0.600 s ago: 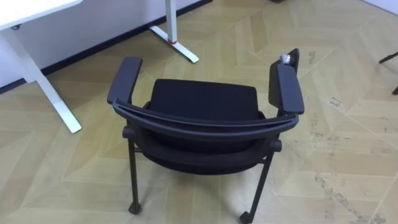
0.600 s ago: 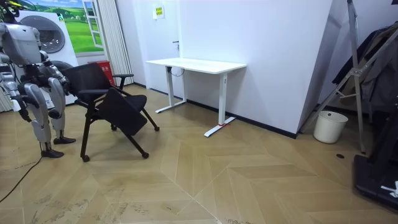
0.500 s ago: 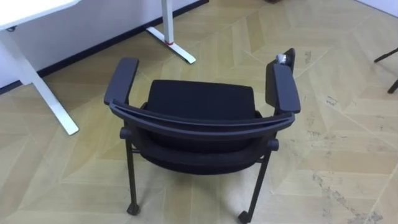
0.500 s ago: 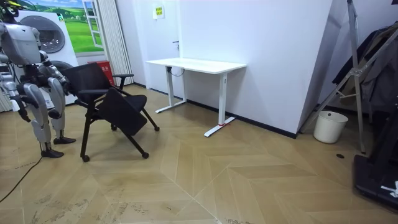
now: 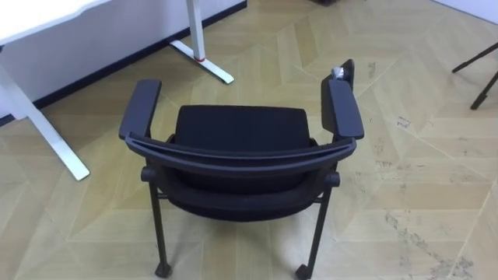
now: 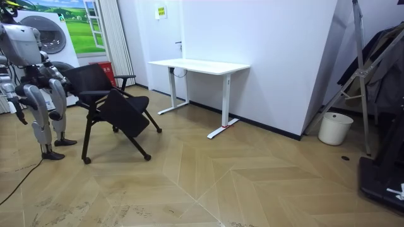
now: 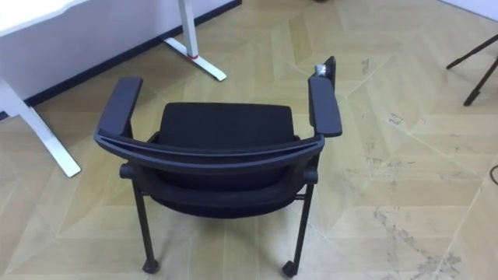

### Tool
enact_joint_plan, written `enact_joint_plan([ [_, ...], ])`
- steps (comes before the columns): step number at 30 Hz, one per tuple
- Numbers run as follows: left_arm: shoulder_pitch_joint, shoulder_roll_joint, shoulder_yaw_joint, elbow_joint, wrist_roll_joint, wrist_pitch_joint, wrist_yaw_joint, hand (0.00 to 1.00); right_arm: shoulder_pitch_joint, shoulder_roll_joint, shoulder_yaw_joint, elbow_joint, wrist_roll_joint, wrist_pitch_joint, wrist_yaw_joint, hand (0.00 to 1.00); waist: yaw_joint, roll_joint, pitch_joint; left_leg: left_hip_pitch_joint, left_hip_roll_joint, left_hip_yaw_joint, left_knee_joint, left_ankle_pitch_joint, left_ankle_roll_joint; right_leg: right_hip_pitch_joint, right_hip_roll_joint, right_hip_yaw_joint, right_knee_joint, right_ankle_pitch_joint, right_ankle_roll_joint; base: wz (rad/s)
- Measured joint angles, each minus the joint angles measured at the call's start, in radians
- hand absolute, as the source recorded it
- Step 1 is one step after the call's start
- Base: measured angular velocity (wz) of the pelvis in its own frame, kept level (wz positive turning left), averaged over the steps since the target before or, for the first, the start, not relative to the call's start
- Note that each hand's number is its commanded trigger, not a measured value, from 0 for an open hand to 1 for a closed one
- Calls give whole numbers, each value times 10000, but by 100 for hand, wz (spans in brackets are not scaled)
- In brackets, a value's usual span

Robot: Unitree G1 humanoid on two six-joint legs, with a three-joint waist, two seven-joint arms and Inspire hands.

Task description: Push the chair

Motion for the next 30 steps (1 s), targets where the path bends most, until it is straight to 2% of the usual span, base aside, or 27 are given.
enact_joint_plan([
  [12,32,-12,86,-2,-513,42,699,0,-42,-1,16,-4,-173,56,-162,0,115,16,-21,2,5,26,10,0,0,-13,1,27,4,0,-1,0],
  [19,23,-9,847,-86,-464,57,1137,0,-16,-25,-27,-90,-220,60,-235,0,119,93,-33,103,15,46,-7,0,0,58,9,42,12,2,-4,0],
  [21,2,33,1199,-305,-334,60,1318,0,-68,-40,-355,-78,-580,60,-226,0,108,146,-20,194,18,43,-17,0,-1,163,13,41,8,2,-3,0],
  [25,-437,530,1412,-494,-311,61,1898,0,-177,-149,-765,19,-887,72,-197,0,59,347,-1,315,17,35,-22,-1,-2,281,11,24,18,2,-3,0],
  [26,-485,642,1467,-787,-290,122,2057,0,-233,-158,-989,10,-1009,153,-205,0,-67,406,-1,291,16,2,-9,-1,-2,273,8,15,22,2,-4,4],
  [30,-611,862,1549,-1927,39,114,2706,0,-226,-292,-1285,3,-1184,270,-235,0,-278,538,12,282,8,-61,-9,-1,-2,277,8,6,26,2,-4,1],
])
